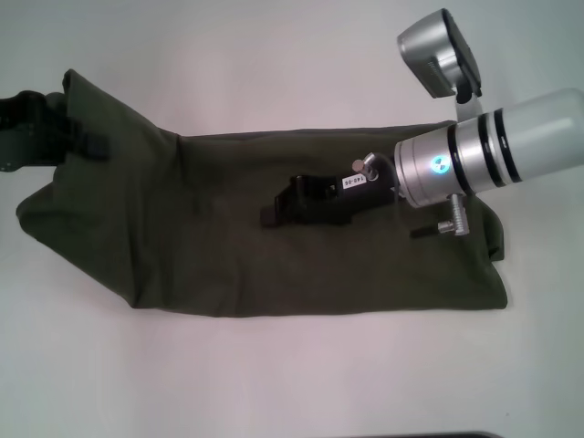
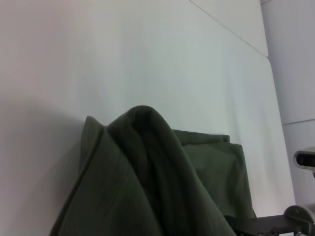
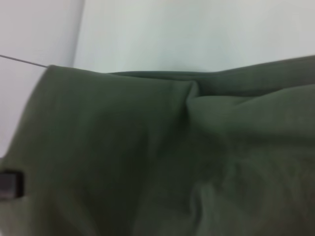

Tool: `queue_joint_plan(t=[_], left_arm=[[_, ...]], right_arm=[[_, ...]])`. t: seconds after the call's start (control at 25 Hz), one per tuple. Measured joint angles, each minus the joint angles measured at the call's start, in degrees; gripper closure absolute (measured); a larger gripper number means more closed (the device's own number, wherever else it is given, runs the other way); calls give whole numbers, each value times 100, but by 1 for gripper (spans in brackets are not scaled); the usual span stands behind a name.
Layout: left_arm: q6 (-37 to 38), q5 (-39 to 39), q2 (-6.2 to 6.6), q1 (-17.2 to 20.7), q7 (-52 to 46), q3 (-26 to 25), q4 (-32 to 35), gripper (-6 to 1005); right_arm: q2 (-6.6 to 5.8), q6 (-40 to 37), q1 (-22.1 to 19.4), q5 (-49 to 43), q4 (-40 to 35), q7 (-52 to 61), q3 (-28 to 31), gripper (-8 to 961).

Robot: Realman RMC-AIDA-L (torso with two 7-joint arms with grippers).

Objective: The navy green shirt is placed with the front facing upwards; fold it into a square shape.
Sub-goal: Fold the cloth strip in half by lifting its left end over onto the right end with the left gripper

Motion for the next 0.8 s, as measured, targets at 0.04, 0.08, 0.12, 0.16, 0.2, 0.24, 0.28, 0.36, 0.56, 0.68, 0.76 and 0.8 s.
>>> queue_joint_plan(t=[0.04,0.08,0.12,0.16,0.2,0.24,0.28,0.36,0.56,0.68,0.76,0.8], left_arm=[[7,0,-1,-13,5,1,0,921],[22,0,-3,-28,13,-1,-5,921],[39,-1,-7,-39,20,-5,-21,921],[59,-3,-12,-48,25,-10,-42,921],[81,-6,-29,-50,28,-12,-86,921],[105,-8,-49,-50,29,-12,-135,921],[135,-10,-67,-50,29,-15,-188,921],[190,-11,-102,-49,29,-18,-282,921],[209,-11,-109,-49,22,-27,-312,921],[199,-11,-107,-36,20,-27,-314,921],[192,-11,-105,-28,18,-27,-314,921],[180,-11,-102,-17,10,-30,-315,921]], right_arm=[[7,59,29,-2,25,30,-39,937],[17,143,70,-4,58,72,-91,954],[21,224,99,-4,90,107,-141,954],[24,315,127,-1,121,140,-180,954],[24,387,145,5,145,164,-205,954],[27,469,161,11,159,185,-219,954],[30,550,179,15,166,206,-228,954],[37,703,226,12,174,279,-275,955],[39,692,300,85,161,412,-416,955],[5,398,239,349,27,319,-402,955],[-6,250,198,499,-70,278,-419,954],[-8,225,185,529,-108,273,-425,954]])
